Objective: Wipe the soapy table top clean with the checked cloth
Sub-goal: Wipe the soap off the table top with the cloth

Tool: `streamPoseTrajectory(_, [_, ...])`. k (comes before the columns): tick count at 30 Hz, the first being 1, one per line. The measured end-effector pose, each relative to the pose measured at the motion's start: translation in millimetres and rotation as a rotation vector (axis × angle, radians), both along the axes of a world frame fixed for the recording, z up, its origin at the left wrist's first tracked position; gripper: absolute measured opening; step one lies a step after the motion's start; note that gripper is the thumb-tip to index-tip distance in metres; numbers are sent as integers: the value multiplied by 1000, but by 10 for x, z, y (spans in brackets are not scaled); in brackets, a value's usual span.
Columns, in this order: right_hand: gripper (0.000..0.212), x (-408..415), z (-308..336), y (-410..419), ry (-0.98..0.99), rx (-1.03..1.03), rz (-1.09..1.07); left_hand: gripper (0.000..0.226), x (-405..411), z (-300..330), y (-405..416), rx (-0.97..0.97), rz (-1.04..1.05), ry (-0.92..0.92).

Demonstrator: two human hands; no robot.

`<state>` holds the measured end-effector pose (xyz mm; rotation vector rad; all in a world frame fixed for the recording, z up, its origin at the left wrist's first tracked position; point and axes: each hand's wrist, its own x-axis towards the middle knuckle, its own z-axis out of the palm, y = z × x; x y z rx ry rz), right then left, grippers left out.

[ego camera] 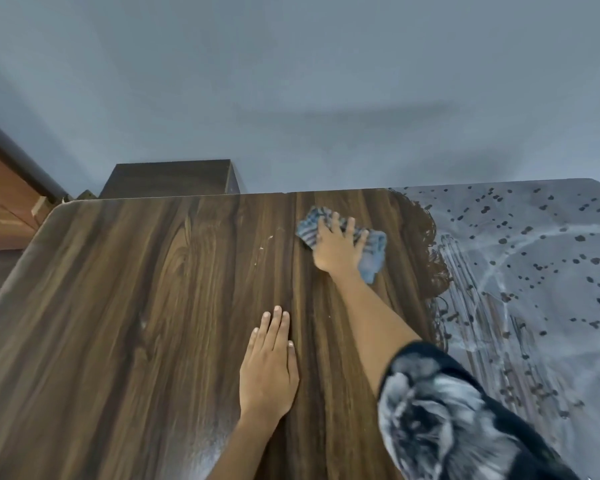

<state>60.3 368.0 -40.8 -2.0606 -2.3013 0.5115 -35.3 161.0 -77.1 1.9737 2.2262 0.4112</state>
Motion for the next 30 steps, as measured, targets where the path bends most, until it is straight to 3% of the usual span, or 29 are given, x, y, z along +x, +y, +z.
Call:
streamPoseTrajectory(4, [57,-573,-11,-130,4,51,328,48,-11,-16,-62,10,-8,22])
streamPoseTrajectory(8, [52,-446,-59,-644,73,75,654,48,-3,-18,-186,-16,2,35])
streamPoseTrajectory(13, [54,388,-15,-1214,103,43,620,49,-11,22,-356,-37,-6,12])
streamPoseTrajectory(17, [51,1001,-7,-1132,95,54,364,53,0,1,-450,-30,12,-15])
streamPoseTrajectory(22, [55,646,31,-745,-19,0,169,53,24,-14,-571,-21,37,-33])
streamPoseTrajectory(26, [61,261,-18,-1220,65,28,376,54,43,-24,-683,-32,41,-37])
streamPoseTrajectory(30, [58,638,-82,-2047,182,61,554,56,60,-25,-813,-52,55,-46])
